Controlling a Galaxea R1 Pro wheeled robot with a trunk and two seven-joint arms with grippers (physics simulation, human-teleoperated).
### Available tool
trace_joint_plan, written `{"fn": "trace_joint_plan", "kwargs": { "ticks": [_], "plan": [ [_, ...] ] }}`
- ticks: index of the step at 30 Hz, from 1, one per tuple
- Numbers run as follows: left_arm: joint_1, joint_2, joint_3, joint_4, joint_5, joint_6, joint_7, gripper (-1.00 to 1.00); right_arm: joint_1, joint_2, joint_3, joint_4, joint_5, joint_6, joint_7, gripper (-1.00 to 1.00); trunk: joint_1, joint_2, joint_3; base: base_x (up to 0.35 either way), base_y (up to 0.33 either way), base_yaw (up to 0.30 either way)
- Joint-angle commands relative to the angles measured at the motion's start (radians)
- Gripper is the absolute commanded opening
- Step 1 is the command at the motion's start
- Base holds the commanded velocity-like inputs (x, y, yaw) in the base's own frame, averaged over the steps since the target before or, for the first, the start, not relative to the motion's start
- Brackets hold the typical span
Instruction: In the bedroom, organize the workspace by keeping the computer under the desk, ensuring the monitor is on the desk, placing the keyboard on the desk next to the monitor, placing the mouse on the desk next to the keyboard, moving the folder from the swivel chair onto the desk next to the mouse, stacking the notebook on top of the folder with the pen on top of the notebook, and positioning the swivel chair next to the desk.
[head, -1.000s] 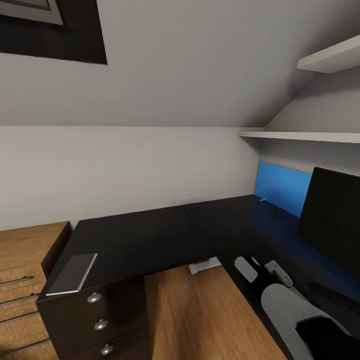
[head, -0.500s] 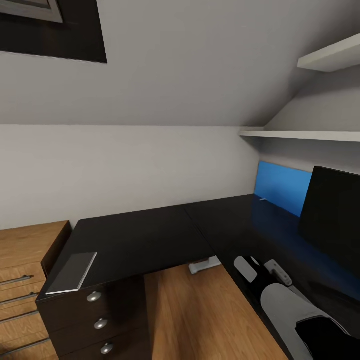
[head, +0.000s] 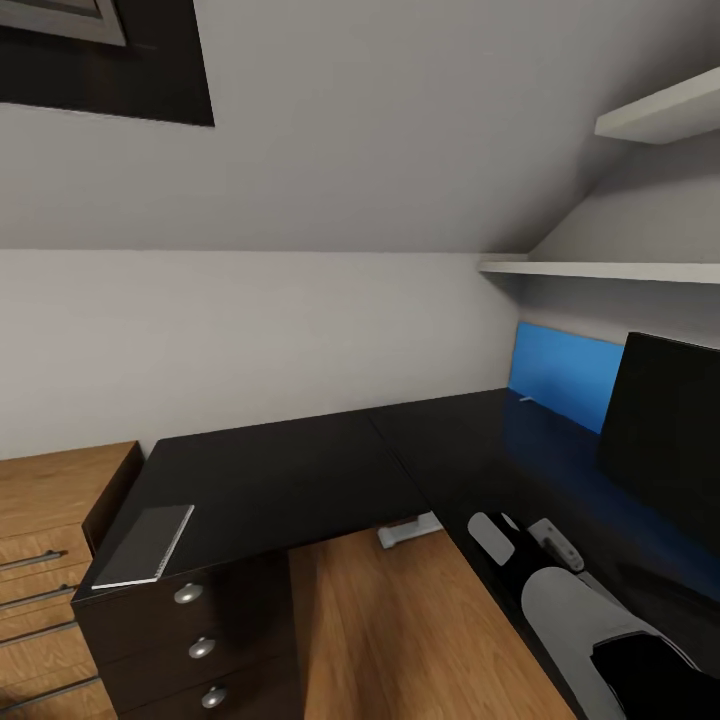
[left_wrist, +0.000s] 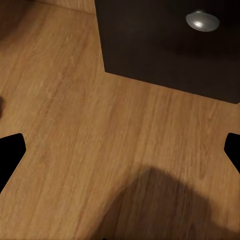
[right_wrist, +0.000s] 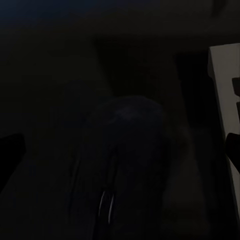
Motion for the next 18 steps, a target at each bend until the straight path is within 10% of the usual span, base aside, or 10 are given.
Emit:
{"fn": "trace_joint_plan", "kwargs": {
  "ticks": [1, 12, 18],
  "plan": [
    [0.000, 0.001, -0.008, -0.002, 0.009, -0.003, 0.008, 1.00, -0.001, -0.001, 0.007, 0.000, -0.008, -0.005, -0.003, 1.00, 0.000, -0.001, -0.001, 0.000, 0.000, 0.000],
    [0.000, 0.001, -0.011, -0.002, 0.008, -0.003, 0.007, 1.00, -0.001, 0.018, 0.014, -0.040, 0.003, -0.007, -0.004, 1.00, 0.000, -0.001, -0.001, 0.000, 0.000, 0.000],
    [0.000, 0.001, -0.013, -0.001, 0.008, -0.003, 0.006, 1.00, -0.001, 0.065, 0.024, -0.062, 0.140, -0.082, -0.057, 1.00, 0.000, -0.001, -0.001, 0.000, 0.000, 0.080]
  ]
}}
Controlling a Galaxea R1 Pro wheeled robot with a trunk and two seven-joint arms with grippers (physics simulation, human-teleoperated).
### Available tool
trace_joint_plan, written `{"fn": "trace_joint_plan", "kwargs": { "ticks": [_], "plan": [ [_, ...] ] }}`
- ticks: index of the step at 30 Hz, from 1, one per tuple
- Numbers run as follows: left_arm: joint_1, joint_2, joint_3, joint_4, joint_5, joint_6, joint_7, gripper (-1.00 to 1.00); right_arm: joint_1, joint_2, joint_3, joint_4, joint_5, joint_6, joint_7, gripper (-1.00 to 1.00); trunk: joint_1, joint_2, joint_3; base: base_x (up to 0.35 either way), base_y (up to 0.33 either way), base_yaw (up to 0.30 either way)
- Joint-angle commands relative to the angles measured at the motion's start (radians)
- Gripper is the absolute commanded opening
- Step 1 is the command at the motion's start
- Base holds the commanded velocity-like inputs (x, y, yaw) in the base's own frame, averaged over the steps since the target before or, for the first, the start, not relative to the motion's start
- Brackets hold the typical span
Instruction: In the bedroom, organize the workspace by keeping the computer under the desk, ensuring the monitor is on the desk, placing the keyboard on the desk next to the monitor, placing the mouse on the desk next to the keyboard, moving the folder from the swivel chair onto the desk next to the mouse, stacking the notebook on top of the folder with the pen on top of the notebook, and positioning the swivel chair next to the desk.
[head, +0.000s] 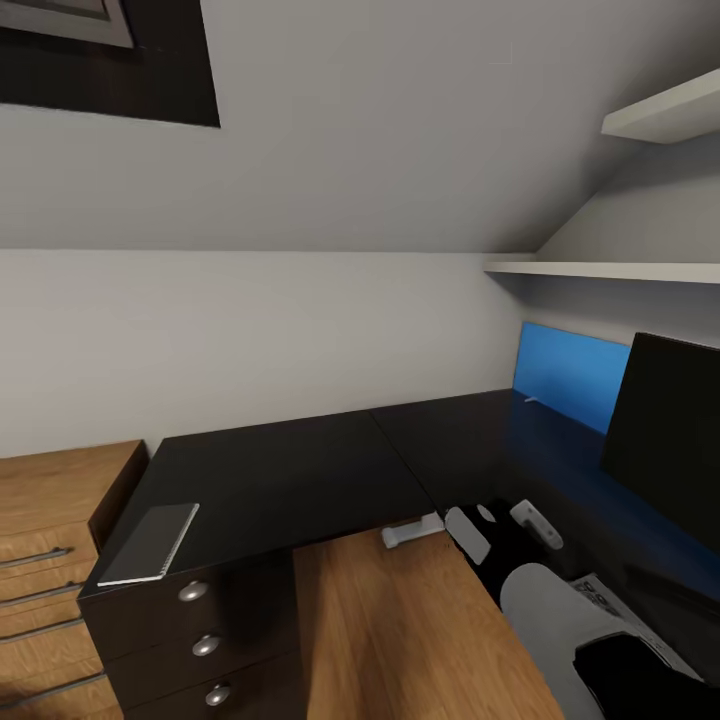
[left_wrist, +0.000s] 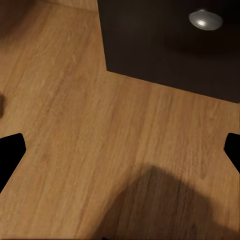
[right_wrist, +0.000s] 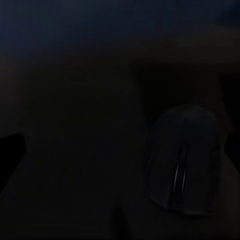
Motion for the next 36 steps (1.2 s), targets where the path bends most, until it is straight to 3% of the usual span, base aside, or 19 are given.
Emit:
{"fn": "trace_joint_plan", "kwargs": {
  "ticks": [1, 2, 4, 9, 11, 15, 18, 21, 22, 27, 30, 36],
  "plan": [
    [0.000, 0.001, -0.008, -0.002, 0.009, -0.003, 0.008, 1.00, -0.001, 0.003, 0.008, 0.000, 0.004, -0.012, -0.011, 1.00, 0.000, -0.001, -0.001, 0.000, 0.000, 0.175],
    [0.000, 0.001, -0.009, -0.002, 0.008, -0.003, 0.008, 1.00, -0.001, 0.015, 0.008, 0.001, 0.045, -0.025, -0.028, 1.00, 0.000, -0.001, -0.001, 0.000, 0.000, 0.203],
    [0.000, 0.001, -0.009, -0.002, 0.008, -0.003, 0.008, 1.00, -0.001, 0.026, 0.008, 0.003, 0.083, -0.033, -0.040, 1.00, 0.000, -0.001, -0.001, 0.000, 0.000, 0.219],
    [0.000, 0.001, -0.010, -0.002, 0.007, -0.003, 0.007, 1.00, 0.000, 0.042, 0.015, 0.006, 0.112, -0.039, -0.038, 1.00, 0.000, -0.001, -0.001, 0.000, 0.000, 0.240],
    [0.000, 0.001, -0.010, -0.001, 0.007, -0.003, 0.007, 1.00, 0.003, 0.056, 0.035, 0.007, 0.131, -0.039, -0.030, 1.00, 0.000, -0.001, -0.001, 0.000, 0.000, 0.270],
    [0.000, 0.001, -0.010, 0.001, 0.007, -0.003, 0.005, 1.00, 0.033, 0.095, 0.122, 0.011, 0.196, -0.040, 0.015, 1.00, 0.000, -0.001, -0.001, 0.000, 0.000, 0.278],
    [0.000, 0.001, -0.010, 0.001, 0.007, -0.003, 0.005, 1.00, 0.052, 0.108, 0.145, 0.013, 0.211, -0.040, 0.057, 1.00, 0.000, -0.001, -0.001, 0.000, 0.000, 0.283],
    [0.000, 0.001, -0.010, 0.003, 0.008, -0.001, 0.003, 1.00, 0.062, 0.110, 0.156, 0.035, 0.216, -0.042, 0.160, 1.00, 0.000, -0.001, -0.001, 0.000, 0.000, 0.285],
    [0.000, 0.002, -0.011, 0.012, 0.008, 0.000, 0.002, 1.00, 0.066, 0.110, 0.160, 0.087, 0.216, -0.054, 0.282, 1.00, 0.000, -0.001, -0.001, 0.000, 0.000, 0.286],
    [0.000, 0.002, -0.011, 0.028, 0.006, 0.000, 0.000, 1.00, 0.068, 0.110, 0.161, 0.170, 0.213, -0.103, 0.520, 1.00, 0.000, -0.001, -0.001, 0.000, 0.000, 0.286],
    [0.000, 0.001, -0.011, 0.031, 0.006, 0.000, 0.000, 1.00, 0.068, 0.110, 0.161, 0.206, 0.212, -0.112, 0.606, 1.00, 0.000, -0.001, -0.002, 0.000, 0.000, 0.286],
    [0.000, 0.001, -0.011, 0.032, 0.006, 0.000, 0.000, 1.00, 0.068, 0.110, 0.160, 0.223, 0.212, -0.114, 0.666, 1.00, 0.000, -0.001, -0.005, 0.000, 0.000, 0.286]
  ]
}}
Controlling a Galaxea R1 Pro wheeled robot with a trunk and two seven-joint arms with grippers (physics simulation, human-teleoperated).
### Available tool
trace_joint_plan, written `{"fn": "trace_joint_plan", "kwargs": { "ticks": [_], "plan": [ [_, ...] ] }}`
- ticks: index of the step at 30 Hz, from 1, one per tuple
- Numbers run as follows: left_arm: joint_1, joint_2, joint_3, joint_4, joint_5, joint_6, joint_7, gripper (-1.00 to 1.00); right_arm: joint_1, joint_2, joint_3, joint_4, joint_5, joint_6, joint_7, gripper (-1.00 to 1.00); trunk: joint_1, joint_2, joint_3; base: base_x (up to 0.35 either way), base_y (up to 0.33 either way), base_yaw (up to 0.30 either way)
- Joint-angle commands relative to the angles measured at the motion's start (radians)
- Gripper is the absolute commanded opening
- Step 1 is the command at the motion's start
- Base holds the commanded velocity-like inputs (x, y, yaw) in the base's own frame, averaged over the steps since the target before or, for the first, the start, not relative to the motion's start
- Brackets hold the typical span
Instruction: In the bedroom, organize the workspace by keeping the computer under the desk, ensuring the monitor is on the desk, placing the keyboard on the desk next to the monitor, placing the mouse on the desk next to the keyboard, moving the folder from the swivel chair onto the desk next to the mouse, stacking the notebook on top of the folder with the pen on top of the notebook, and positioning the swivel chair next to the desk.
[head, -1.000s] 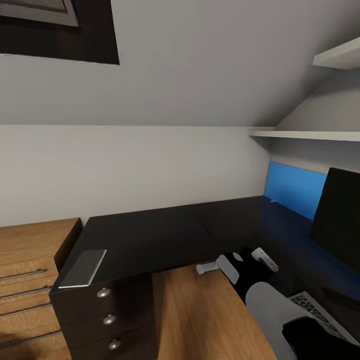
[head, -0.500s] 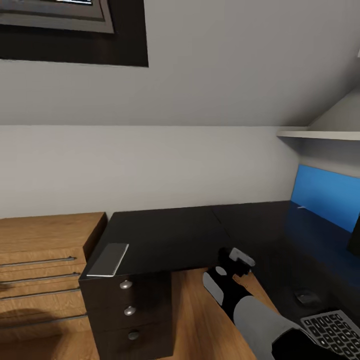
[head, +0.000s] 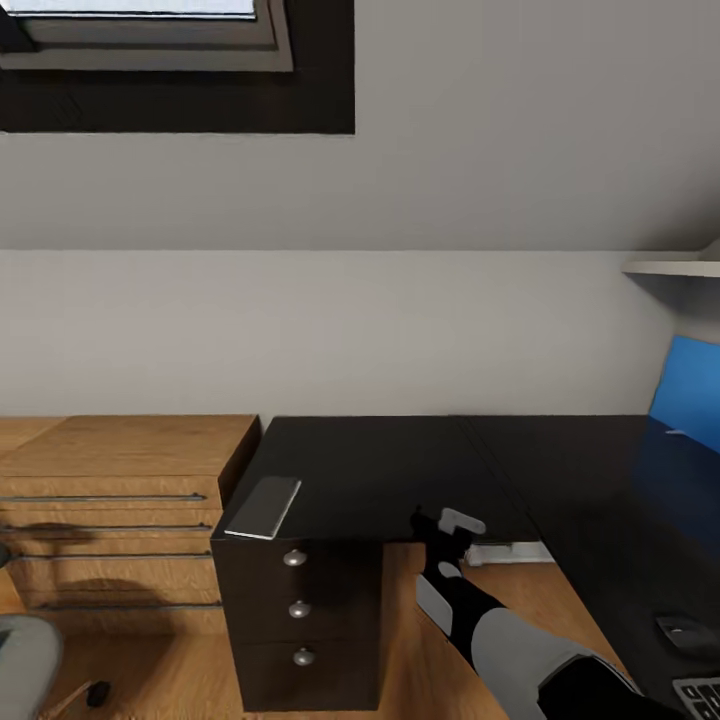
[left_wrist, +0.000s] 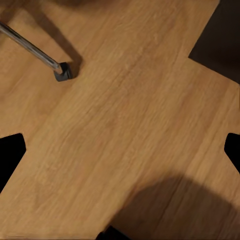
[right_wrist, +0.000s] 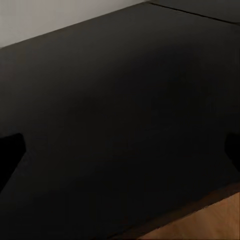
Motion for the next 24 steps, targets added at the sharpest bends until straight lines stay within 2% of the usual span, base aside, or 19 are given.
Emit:
{"fn": "trace_joint_plan", "kwargs": {
  "ticks": [1, 7, 17, 22, 24],
  "plan": [
    [0.000, 0.001, -0.008, -0.002, 0.008, -0.003, 0.008, 1.00, -0.001, 0.000, 0.009, 0.001, -0.007, -0.003, -0.003, 1.00, 0.000, -0.001, -0.001, 0.000, 0.000, 0.286],
    [0.000, 0.001, -0.008, -0.001, 0.008, -0.003, 0.008, 1.00, -0.001, 0.000, 0.009, 0.003, -0.007, -0.003, 0.008, 1.00, 0.000, -0.001, -0.004, 0.000, 0.000, 0.286],
    [0.000, 0.001, -0.008, 0.000, 0.007, -0.006, 0.008, 1.00, 0.001, 0.000, 0.011, 0.051, -0.005, -0.009, 0.107, 1.00, 0.000, -0.001, -0.008, 0.000, 0.000, 0.286],
    [0.000, 0.001, -0.009, 0.000, 0.006, -0.007, 0.008, 1.00, 0.043, 0.000, 0.012, 0.057, -0.004, -0.100, 0.112, 1.00, 0.000, -0.001, -0.011, 0.000, 0.000, 0.286],
    [0.000, 0.001, -0.009, 0.000, 0.006, -0.007, 0.008, 1.00, 0.069, 0.000, 0.013, 0.057, -0.004, -0.168, 0.111, 1.00, 0.000, -0.001, -0.011, 0.000, 0.000, 0.286]
  ]
}}
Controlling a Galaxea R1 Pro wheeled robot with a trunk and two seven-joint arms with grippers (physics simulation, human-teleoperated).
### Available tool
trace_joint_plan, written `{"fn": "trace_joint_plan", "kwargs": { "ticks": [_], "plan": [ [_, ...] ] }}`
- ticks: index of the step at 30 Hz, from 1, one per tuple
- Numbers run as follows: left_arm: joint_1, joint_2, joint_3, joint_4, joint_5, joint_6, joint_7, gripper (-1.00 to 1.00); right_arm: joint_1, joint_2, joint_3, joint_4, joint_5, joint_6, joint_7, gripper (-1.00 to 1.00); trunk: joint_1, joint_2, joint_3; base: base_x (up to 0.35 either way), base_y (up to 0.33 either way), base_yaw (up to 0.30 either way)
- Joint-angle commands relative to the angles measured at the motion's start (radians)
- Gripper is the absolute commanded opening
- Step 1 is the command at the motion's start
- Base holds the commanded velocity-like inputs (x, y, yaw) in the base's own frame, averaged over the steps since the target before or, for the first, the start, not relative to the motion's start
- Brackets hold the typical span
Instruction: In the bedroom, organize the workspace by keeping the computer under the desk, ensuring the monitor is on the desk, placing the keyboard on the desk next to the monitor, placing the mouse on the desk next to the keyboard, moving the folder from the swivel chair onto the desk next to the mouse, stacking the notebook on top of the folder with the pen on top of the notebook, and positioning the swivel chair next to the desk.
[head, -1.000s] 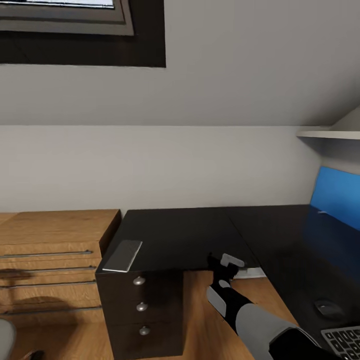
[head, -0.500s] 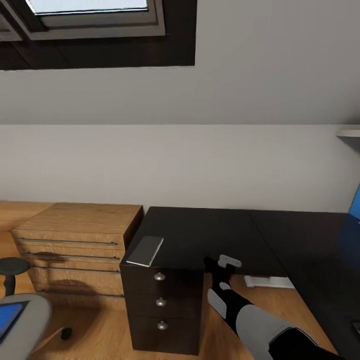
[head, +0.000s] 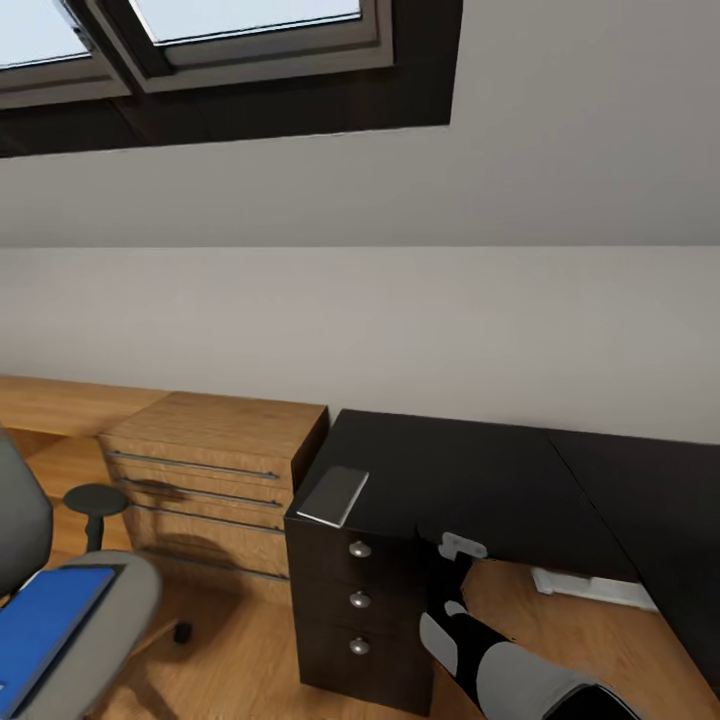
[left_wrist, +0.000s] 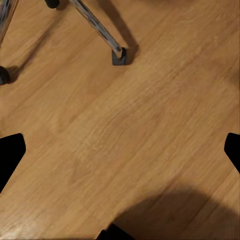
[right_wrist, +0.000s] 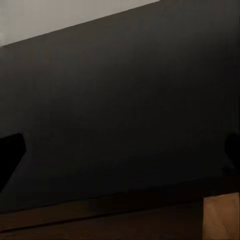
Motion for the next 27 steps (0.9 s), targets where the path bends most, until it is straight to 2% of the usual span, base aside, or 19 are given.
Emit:
{"fn": "trace_joint_plan", "kwargs": {
  "ticks": [1, 2, 7, 8, 11, 16, 23, 27],
  "plan": [
    [0.000, 0.001, -0.008, -0.002, 0.007, -0.003, 0.008, 1.00, 0.018, 0.000, 0.009, 0.001, -0.001, -0.051, -0.009, 1.00, 0.000, -0.001, -0.001, 0.000, 0.000, 0.286],
    [0.000, 0.001, -0.008, -0.002, 0.007, -0.003, 0.008, 1.00, 0.085, 0.000, 0.010, 0.002, 0.003, -0.142, -0.009, 1.00, 0.000, -0.001, -0.002, 0.000, 0.000, 0.286],
    [0.000, 0.001, -0.008, -0.002, 0.007, -0.003, 0.008, 1.00, 0.179, 0.000, 0.008, 0.004, 0.012, -0.258, -0.009, 1.00, 0.000, -0.001, -0.004, 0.000, 0.000, 0.285],
    [0.000, 0.002, -0.008, -0.002, 0.007, -0.003, 0.008, 1.00, 0.233, 0.000, 0.007, 0.016, 0.021, -0.300, -0.006, 1.00, 0.000, -0.001, -0.004, 0.000, 0.000, 0.162],
    [0.000, 0.002, -0.008, -0.002, 0.007, -0.003, 0.008, 1.00, 0.262, 0.000, 0.006, 0.057, 0.025, -0.315, -0.002, 1.00, 0.000, -0.001, -0.004, 0.000, 0.000, 0.088],
    [0.000, 0.001, -0.008, -0.002, 0.007, -0.003, 0.008, 1.00, 0.275, 0.000, 0.003, 0.133, 0.025, -0.318, 0.000, 1.00, 0.000, -0.001, -0.004, 0.000, 0.000, 0.018],
    [0.000, 0.001, -0.008, -0.002, 0.007, -0.003, 0.008, 1.00, 0.277, 0.000, 0.003, 0.145, 0.022, -0.266, 0.005, 1.00, 0.000, -0.001, -0.004, 0.000, 0.000, 0.002],
    [0.000, 0.001, -0.008, -0.002, 0.007, -0.003, 0.008, 1.00, 0.277, 0.000, 0.003, 0.145, 0.022, -0.264, 0.006, 1.00, 0.000, -0.001, -0.004, 0.000, 0.000, 0.000]
  ]
}}
